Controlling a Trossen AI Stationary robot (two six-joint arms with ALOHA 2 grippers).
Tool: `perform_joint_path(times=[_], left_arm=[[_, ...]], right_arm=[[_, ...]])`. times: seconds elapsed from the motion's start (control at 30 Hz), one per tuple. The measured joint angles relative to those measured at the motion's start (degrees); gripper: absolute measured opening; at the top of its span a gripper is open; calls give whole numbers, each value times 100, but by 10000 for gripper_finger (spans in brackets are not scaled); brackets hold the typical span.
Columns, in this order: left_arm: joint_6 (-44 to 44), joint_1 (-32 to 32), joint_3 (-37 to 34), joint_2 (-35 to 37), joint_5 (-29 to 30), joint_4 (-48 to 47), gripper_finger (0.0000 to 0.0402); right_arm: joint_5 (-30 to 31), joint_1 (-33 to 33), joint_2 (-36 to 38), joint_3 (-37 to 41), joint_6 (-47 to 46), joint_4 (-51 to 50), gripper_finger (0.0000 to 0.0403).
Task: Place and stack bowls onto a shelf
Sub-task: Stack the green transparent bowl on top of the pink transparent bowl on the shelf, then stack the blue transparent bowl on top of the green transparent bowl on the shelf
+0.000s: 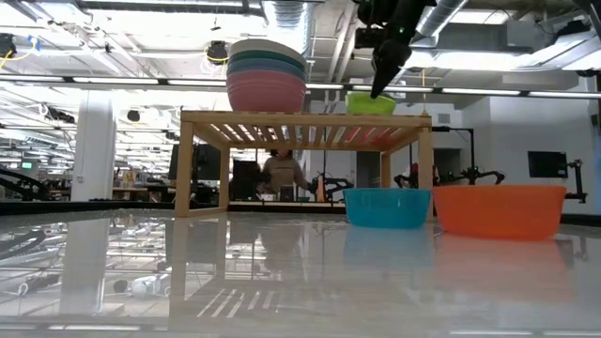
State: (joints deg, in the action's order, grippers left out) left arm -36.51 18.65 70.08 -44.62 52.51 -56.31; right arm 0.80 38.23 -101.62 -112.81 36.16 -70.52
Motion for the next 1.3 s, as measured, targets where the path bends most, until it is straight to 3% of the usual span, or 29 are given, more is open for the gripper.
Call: perform_joint_path(times=[0.43, 0.67, 0.9, 1.07, 1.3], left_arm=[[15, 0, 0, 0, 0, 0, 268], [26, 0, 0, 0, 5, -2, 268], [26, 0, 0, 2, 33, -112, 268], [26, 0, 0, 2, 35, -125, 268], [30, 0, 0, 2, -84, -125, 268]], right_arm=[[-246, 124, -113, 2, -4, -74, 17], [-204, 111, -156, 2, -11, -13, 61], [-166, 117, -157, -20, -14, -27, 70], [-105, -40, -160, -699, -261, -218, 85], [-187, -750, -138, -2208, -1450, -1291, 146]])
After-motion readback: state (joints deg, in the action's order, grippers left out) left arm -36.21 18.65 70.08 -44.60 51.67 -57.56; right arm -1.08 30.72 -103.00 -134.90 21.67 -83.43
